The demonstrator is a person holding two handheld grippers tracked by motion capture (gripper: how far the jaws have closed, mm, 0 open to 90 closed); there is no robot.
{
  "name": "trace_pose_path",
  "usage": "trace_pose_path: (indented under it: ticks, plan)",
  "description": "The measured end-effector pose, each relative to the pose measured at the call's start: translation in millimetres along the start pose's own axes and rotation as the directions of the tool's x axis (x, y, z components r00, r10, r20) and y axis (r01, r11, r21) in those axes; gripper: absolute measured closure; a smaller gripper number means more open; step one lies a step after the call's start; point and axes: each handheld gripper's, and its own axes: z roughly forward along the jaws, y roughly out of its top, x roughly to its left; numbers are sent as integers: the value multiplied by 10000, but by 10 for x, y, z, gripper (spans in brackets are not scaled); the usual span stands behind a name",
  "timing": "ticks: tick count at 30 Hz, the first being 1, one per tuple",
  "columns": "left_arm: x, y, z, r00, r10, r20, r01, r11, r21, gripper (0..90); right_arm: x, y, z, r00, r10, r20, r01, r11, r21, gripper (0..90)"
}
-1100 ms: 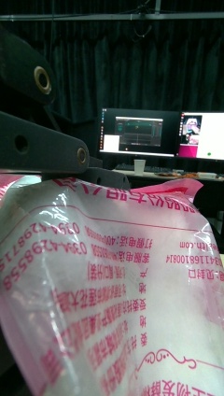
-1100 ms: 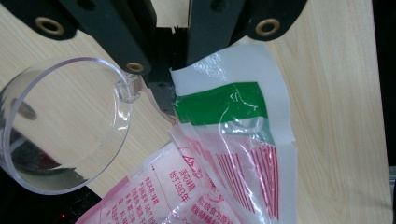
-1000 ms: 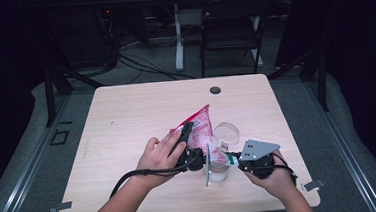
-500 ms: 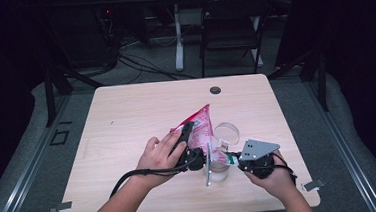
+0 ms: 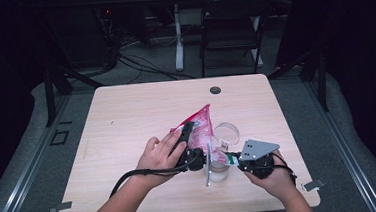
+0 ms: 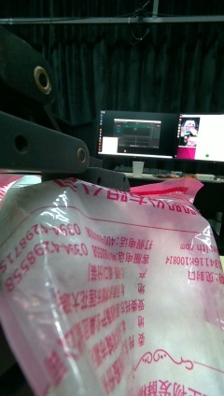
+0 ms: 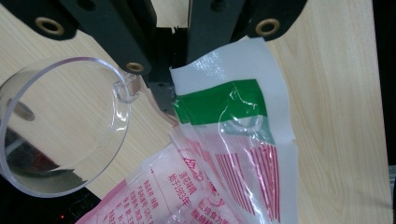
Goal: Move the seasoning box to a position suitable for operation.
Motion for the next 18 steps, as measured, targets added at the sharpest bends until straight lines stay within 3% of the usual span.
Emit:
trace_pose_path:
  ticks: [18]
  plan:
    - [1,16,-10,10000,54,28,-54,10000,31,708,-5,-22,20,10000,57,-8,-57,10000,67,900]
